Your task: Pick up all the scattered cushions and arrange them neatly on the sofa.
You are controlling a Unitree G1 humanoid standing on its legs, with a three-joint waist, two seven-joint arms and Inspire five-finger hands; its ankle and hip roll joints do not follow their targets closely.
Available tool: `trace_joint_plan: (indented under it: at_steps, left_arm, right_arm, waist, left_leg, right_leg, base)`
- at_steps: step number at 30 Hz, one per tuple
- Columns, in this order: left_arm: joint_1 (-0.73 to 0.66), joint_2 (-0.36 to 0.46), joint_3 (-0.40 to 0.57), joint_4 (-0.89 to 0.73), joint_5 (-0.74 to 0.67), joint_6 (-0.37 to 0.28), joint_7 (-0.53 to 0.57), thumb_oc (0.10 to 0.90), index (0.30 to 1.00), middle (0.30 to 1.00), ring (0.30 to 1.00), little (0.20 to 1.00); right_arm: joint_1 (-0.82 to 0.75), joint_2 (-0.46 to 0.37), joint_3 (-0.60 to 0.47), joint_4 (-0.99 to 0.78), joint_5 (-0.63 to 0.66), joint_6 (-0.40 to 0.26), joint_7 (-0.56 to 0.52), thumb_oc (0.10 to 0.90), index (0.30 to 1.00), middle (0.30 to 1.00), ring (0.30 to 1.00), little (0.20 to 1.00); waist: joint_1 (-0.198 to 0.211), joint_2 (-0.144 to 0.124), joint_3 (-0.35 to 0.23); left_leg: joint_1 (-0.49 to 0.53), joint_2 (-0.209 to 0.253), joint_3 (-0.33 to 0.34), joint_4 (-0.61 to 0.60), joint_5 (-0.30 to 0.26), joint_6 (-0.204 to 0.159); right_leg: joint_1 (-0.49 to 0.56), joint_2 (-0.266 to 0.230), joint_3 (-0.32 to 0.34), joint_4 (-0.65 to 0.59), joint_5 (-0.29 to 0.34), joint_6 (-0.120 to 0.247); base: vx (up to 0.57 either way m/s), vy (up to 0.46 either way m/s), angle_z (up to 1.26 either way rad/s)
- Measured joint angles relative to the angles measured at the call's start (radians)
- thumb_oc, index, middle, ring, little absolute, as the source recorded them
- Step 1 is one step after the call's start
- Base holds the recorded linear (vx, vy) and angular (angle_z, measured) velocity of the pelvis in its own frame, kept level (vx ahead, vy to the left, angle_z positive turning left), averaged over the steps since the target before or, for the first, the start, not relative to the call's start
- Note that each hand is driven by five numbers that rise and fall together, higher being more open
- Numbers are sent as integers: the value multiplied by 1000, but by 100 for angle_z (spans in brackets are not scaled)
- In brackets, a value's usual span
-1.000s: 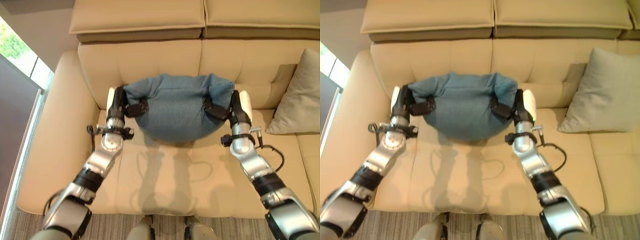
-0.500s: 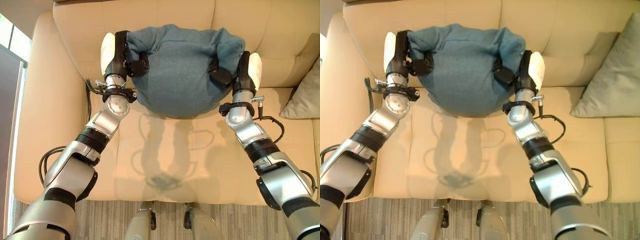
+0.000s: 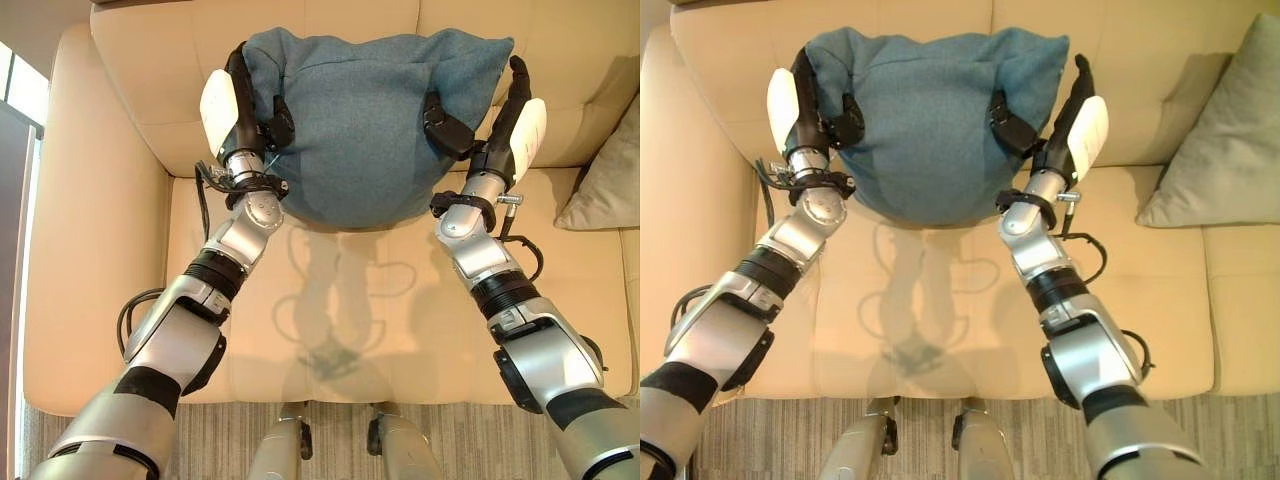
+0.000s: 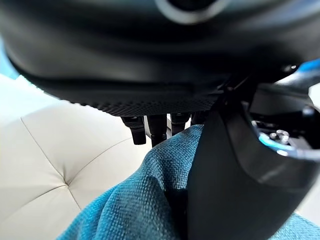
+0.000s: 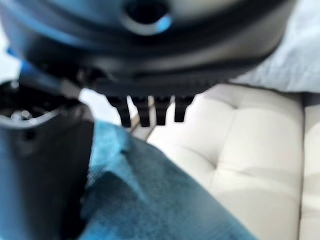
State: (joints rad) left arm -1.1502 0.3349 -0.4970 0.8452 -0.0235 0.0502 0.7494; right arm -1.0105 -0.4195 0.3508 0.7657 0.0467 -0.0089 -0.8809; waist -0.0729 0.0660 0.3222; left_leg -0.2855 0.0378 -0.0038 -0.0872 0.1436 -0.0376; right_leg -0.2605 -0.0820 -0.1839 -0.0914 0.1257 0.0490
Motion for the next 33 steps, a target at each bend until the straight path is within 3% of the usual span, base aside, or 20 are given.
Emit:
trace_joint_plan:
  at_steps: [3,8,9,12,15,19,21,22,24,29,31,32,33]
  left_arm:
    - [0,-9,-2,1,66,39,21,800,900,900,900,900]
    - [1,-21,-1,13,114,87,81,800,900,900,900,900]
    - [1,-22,-1,13,116,88,90,800,900,900,900,900]
    - [-1,-17,18,48,127,103,97,800,900,900,900,900]
    - [1,5,73,128,142,116,96,800,900,900,900,900]
    - [5,33,107,139,142,129,94,800,900,900,900,900]
    - [7,63,123,140,119,130,88,800,900,900,900,900]
    - [6,72,123,136,99,129,84,800,900,900,900,900]
    - [5,88,120,129,92,129,63,800,900,900,900,900]
    - [6,109,113,117,120,129,-7,800,900,900,900,900]
    - [7,112,113,116,149,128,-27,800,900,900,900,900]
    - [7,112,113,116,149,128,-27,800,900,900,900,900]
    - [8,115,113,116,170,127,-46,800,900,900,900,900]
  right_arm:
    - [70,7,-44,-76,-5,-15,-25,800,900,900,900,900]
    - [169,117,-138,-208,53,-74,-132,800,900,900,900,900]
    - [216,130,-174,-305,65,-77,-139,800,900,900,900,900]
    - [309,135,-257,-475,62,-117,-205,800,900,900,900,900]
    - [408,133,-376,-619,60,-181,-241,800,900,900,900,900]
    - [536,124,-393,-693,60,-260,-215,800,900,900,900,900]
    - [603,164,-309,-768,228,-338,-93,800,900,900,900,900]
    - [625,155,-271,-795,291,-348,-38,800,900,900,900,900]
    - [677,118,-185,-834,390,-353,112,800,900,900,900,900]
    - [840,-13,-34,-950,657,-354,631,800,900,900,900,900]
    - [875,-50,-13,-966,721,-349,748,800,900,900,900,900]
    - [875,-50,-13,-966,721,-349,748,800,900,900,900,900]
    - [917,-99,-5,-976,751,-338,854,800,900,900,900,900]
  waist:
    - [0,0,0]
    - [-21,0,0]
    - [-21,0,0]
    - [-28,0,0]
    - [-63,-1,0]
    - [-97,-1,-1]
    - [-115,-3,-1]
    - [-118,-3,-1]
    - [-125,-3,-1]
    - [-124,-8,-2]
    - [-122,-11,-2]
    - [-122,-11,-2]
    - [-122,-17,-3]
  left_leg:
    - [-1,0,0,0,0,0]
    - [-3,-1,1,0,0,0]
    - [-6,-2,6,0,-1,1]
    - [-13,-4,16,0,-1,1]
    - [-15,-6,23,-1,-1,1]
    - [-13,-5,28,0,-1,1]
    - [-6,0,54,-1,-1,1]
    - [-5,0,58,-1,-1,1]
    - [-1,1,61,-1,-1,1]
    - [-1,11,52,-1,-1,1]
    - [-1,10,51,-1,-1,1]
    - [-1,10,51,-1,-1,1]
    - [3,8,50,-1,-1,1]
  right_leg:
    - [0,0,2,0,0,0]
    - [-5,1,12,0,3,4]
    - [-10,0,15,0,4,5]
    - [-22,-3,26,0,9,10]
    - [-26,-7,27,0,10,11]
    - [-29,-5,40,0,12,10]
    - [-33,-1,57,0,20,9]
    - [-34,-2,61,0,21,9]
    - [-32,1,64,0,22,8]
    - [-26,10,52,0,26,3]
    - [-25,9,52,0,28,4]
    - [-25,9,52,0,28,4]
    - [-21,7,51,0,28,5]
  base:
    - [32,-12,0]
    - [19,1,-3]
    - [44,1,-9]
    - [39,8,-9]
    - [13,11,-4]
    - [19,14,-8]
    - [20,4,-25]
    - [19,-22,-25]
    - [16,-20,-7]
    - [29,-22,6]
    - [15,-9,2]
    - [0,0,0]
    - [33,-13,1]
